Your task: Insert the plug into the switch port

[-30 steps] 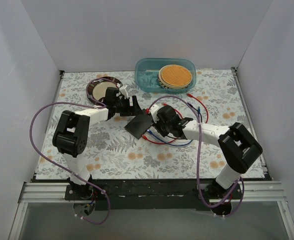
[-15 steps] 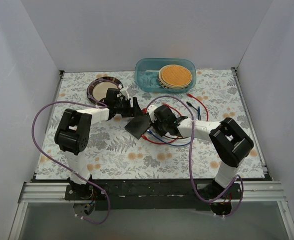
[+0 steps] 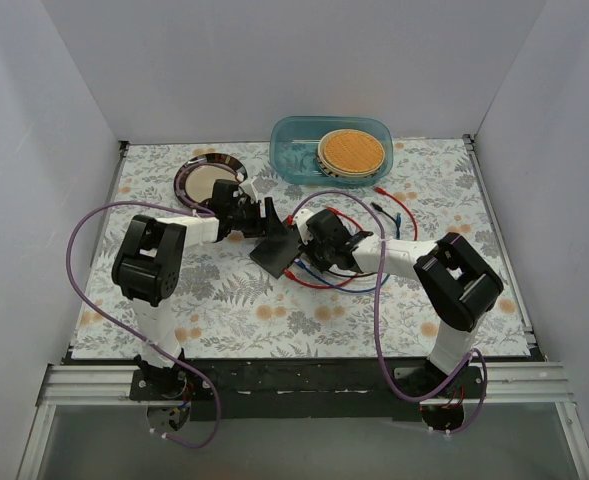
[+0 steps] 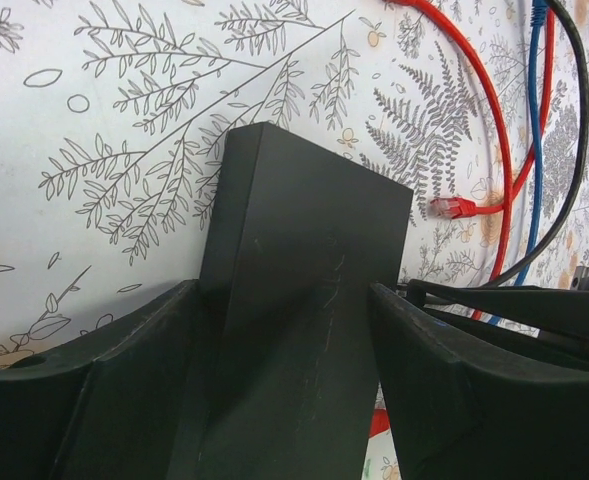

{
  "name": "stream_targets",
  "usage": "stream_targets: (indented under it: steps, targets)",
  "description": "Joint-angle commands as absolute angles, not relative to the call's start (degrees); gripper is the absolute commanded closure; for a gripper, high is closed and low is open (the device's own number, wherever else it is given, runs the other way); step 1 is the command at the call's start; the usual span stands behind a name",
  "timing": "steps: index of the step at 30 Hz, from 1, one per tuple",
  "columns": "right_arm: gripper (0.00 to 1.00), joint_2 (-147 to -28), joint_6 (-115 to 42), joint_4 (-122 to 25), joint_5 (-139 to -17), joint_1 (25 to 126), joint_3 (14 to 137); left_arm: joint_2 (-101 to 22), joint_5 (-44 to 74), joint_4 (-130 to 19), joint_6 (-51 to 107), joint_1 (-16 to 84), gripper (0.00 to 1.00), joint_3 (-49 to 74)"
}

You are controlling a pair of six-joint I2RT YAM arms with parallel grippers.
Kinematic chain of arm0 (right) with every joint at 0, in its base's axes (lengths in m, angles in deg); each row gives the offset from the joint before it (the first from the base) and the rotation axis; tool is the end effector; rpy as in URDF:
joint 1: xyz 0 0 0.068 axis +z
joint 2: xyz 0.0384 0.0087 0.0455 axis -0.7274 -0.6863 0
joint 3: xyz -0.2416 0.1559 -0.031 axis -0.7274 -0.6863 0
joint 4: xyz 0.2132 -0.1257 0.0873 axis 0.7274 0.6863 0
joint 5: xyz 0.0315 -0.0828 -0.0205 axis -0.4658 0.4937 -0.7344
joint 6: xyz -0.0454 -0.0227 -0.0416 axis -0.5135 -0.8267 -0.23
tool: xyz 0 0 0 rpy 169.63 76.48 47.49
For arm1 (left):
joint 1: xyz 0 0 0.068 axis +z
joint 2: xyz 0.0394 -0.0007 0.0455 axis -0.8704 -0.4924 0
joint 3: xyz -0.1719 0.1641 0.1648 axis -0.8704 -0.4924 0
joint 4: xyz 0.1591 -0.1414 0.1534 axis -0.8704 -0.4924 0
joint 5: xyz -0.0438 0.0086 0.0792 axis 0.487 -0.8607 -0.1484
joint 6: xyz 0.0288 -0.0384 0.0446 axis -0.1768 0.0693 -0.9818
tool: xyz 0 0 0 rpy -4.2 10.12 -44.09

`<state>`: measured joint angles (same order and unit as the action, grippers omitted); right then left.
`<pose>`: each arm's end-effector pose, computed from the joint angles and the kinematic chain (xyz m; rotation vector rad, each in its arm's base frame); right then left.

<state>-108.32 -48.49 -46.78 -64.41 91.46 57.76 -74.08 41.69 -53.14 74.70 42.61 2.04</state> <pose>0.2755 0.2662 0.1691 -0.9614 2.1855 0.2105 0.3795 -0.1533 0.1528 -0.5643 2.5172 -1.3054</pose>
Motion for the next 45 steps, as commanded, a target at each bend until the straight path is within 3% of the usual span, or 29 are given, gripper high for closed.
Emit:
stream_targets:
  steps: [1, 32, 45]
  targets:
    - [0.99, -107.8, -47.6, -48.7, -64.7, 91.7, 60.1, -74.4, 43.4, -53.1, 74.3, 42.9, 0.35, 1.8]
    - [0.99, -109.8, -45.4, -50.7, -63.5, 92.7, 62.7, -75.8, 47.0, -53.0, 74.3, 43.2, 0.37, 2.1]
    - [0.99, -110.0, -44.6, -53.8, -62.3, 94.0, 63.8, -77.3, 53.5, -53.2, 73.5, 43.1, 0.46, 2.9]
